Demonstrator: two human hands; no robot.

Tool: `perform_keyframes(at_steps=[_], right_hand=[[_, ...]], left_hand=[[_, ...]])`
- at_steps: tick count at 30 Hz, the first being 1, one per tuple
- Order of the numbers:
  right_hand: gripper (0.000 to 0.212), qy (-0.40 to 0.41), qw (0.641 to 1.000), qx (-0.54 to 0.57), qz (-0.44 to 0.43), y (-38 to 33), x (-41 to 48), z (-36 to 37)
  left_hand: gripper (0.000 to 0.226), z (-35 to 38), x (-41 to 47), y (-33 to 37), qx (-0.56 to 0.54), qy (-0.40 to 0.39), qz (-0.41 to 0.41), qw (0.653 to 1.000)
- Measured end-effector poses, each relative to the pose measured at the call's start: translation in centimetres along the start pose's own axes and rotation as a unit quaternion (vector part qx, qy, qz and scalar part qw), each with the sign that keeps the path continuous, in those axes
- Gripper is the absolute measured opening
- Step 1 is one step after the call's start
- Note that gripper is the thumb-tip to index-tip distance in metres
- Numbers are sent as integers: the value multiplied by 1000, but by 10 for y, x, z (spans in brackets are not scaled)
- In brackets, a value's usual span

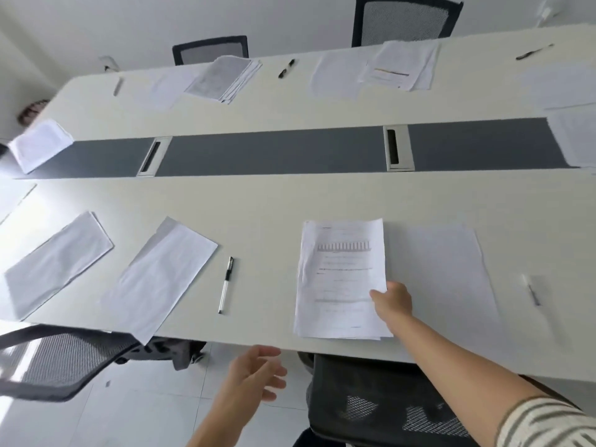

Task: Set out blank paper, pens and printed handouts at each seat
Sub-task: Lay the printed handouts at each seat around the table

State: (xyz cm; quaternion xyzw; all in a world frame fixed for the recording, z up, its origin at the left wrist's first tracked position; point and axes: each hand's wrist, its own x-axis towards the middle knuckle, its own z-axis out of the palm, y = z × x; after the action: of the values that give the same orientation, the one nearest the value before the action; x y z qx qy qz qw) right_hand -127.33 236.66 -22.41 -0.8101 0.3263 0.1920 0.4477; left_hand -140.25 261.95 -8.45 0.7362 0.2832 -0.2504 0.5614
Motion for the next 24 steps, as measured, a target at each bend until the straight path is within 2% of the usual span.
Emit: perform_keyframes(at_steps=[5, 9, 13, 16, 20, 24], right_hand=[[15, 12, 1000, -14, 14, 10, -8, 8], [19, -12, 1000, -14, 17, 12, -18, 4], [36, -19, 999, -33, 35, 28, -21, -28], [40, 23, 999, -24, 28, 49, -20, -75], [35, 114, 988, -107, -9, 82, -11, -150], [40, 162, 961, -222, -18, 122, 17, -211]], left_hand=[[12, -13, 15, 4, 1, -39, 11, 999], [12, -14, 35, 8, 15, -65, 24, 997], [11, 10, 53, 22, 43, -98, 40, 993], [11, 47, 62, 34, 91, -137, 55, 985], [12, 117, 70, 41, 237, -178, 127, 947], [28, 196, 77, 46, 385, -183, 252, 869]])
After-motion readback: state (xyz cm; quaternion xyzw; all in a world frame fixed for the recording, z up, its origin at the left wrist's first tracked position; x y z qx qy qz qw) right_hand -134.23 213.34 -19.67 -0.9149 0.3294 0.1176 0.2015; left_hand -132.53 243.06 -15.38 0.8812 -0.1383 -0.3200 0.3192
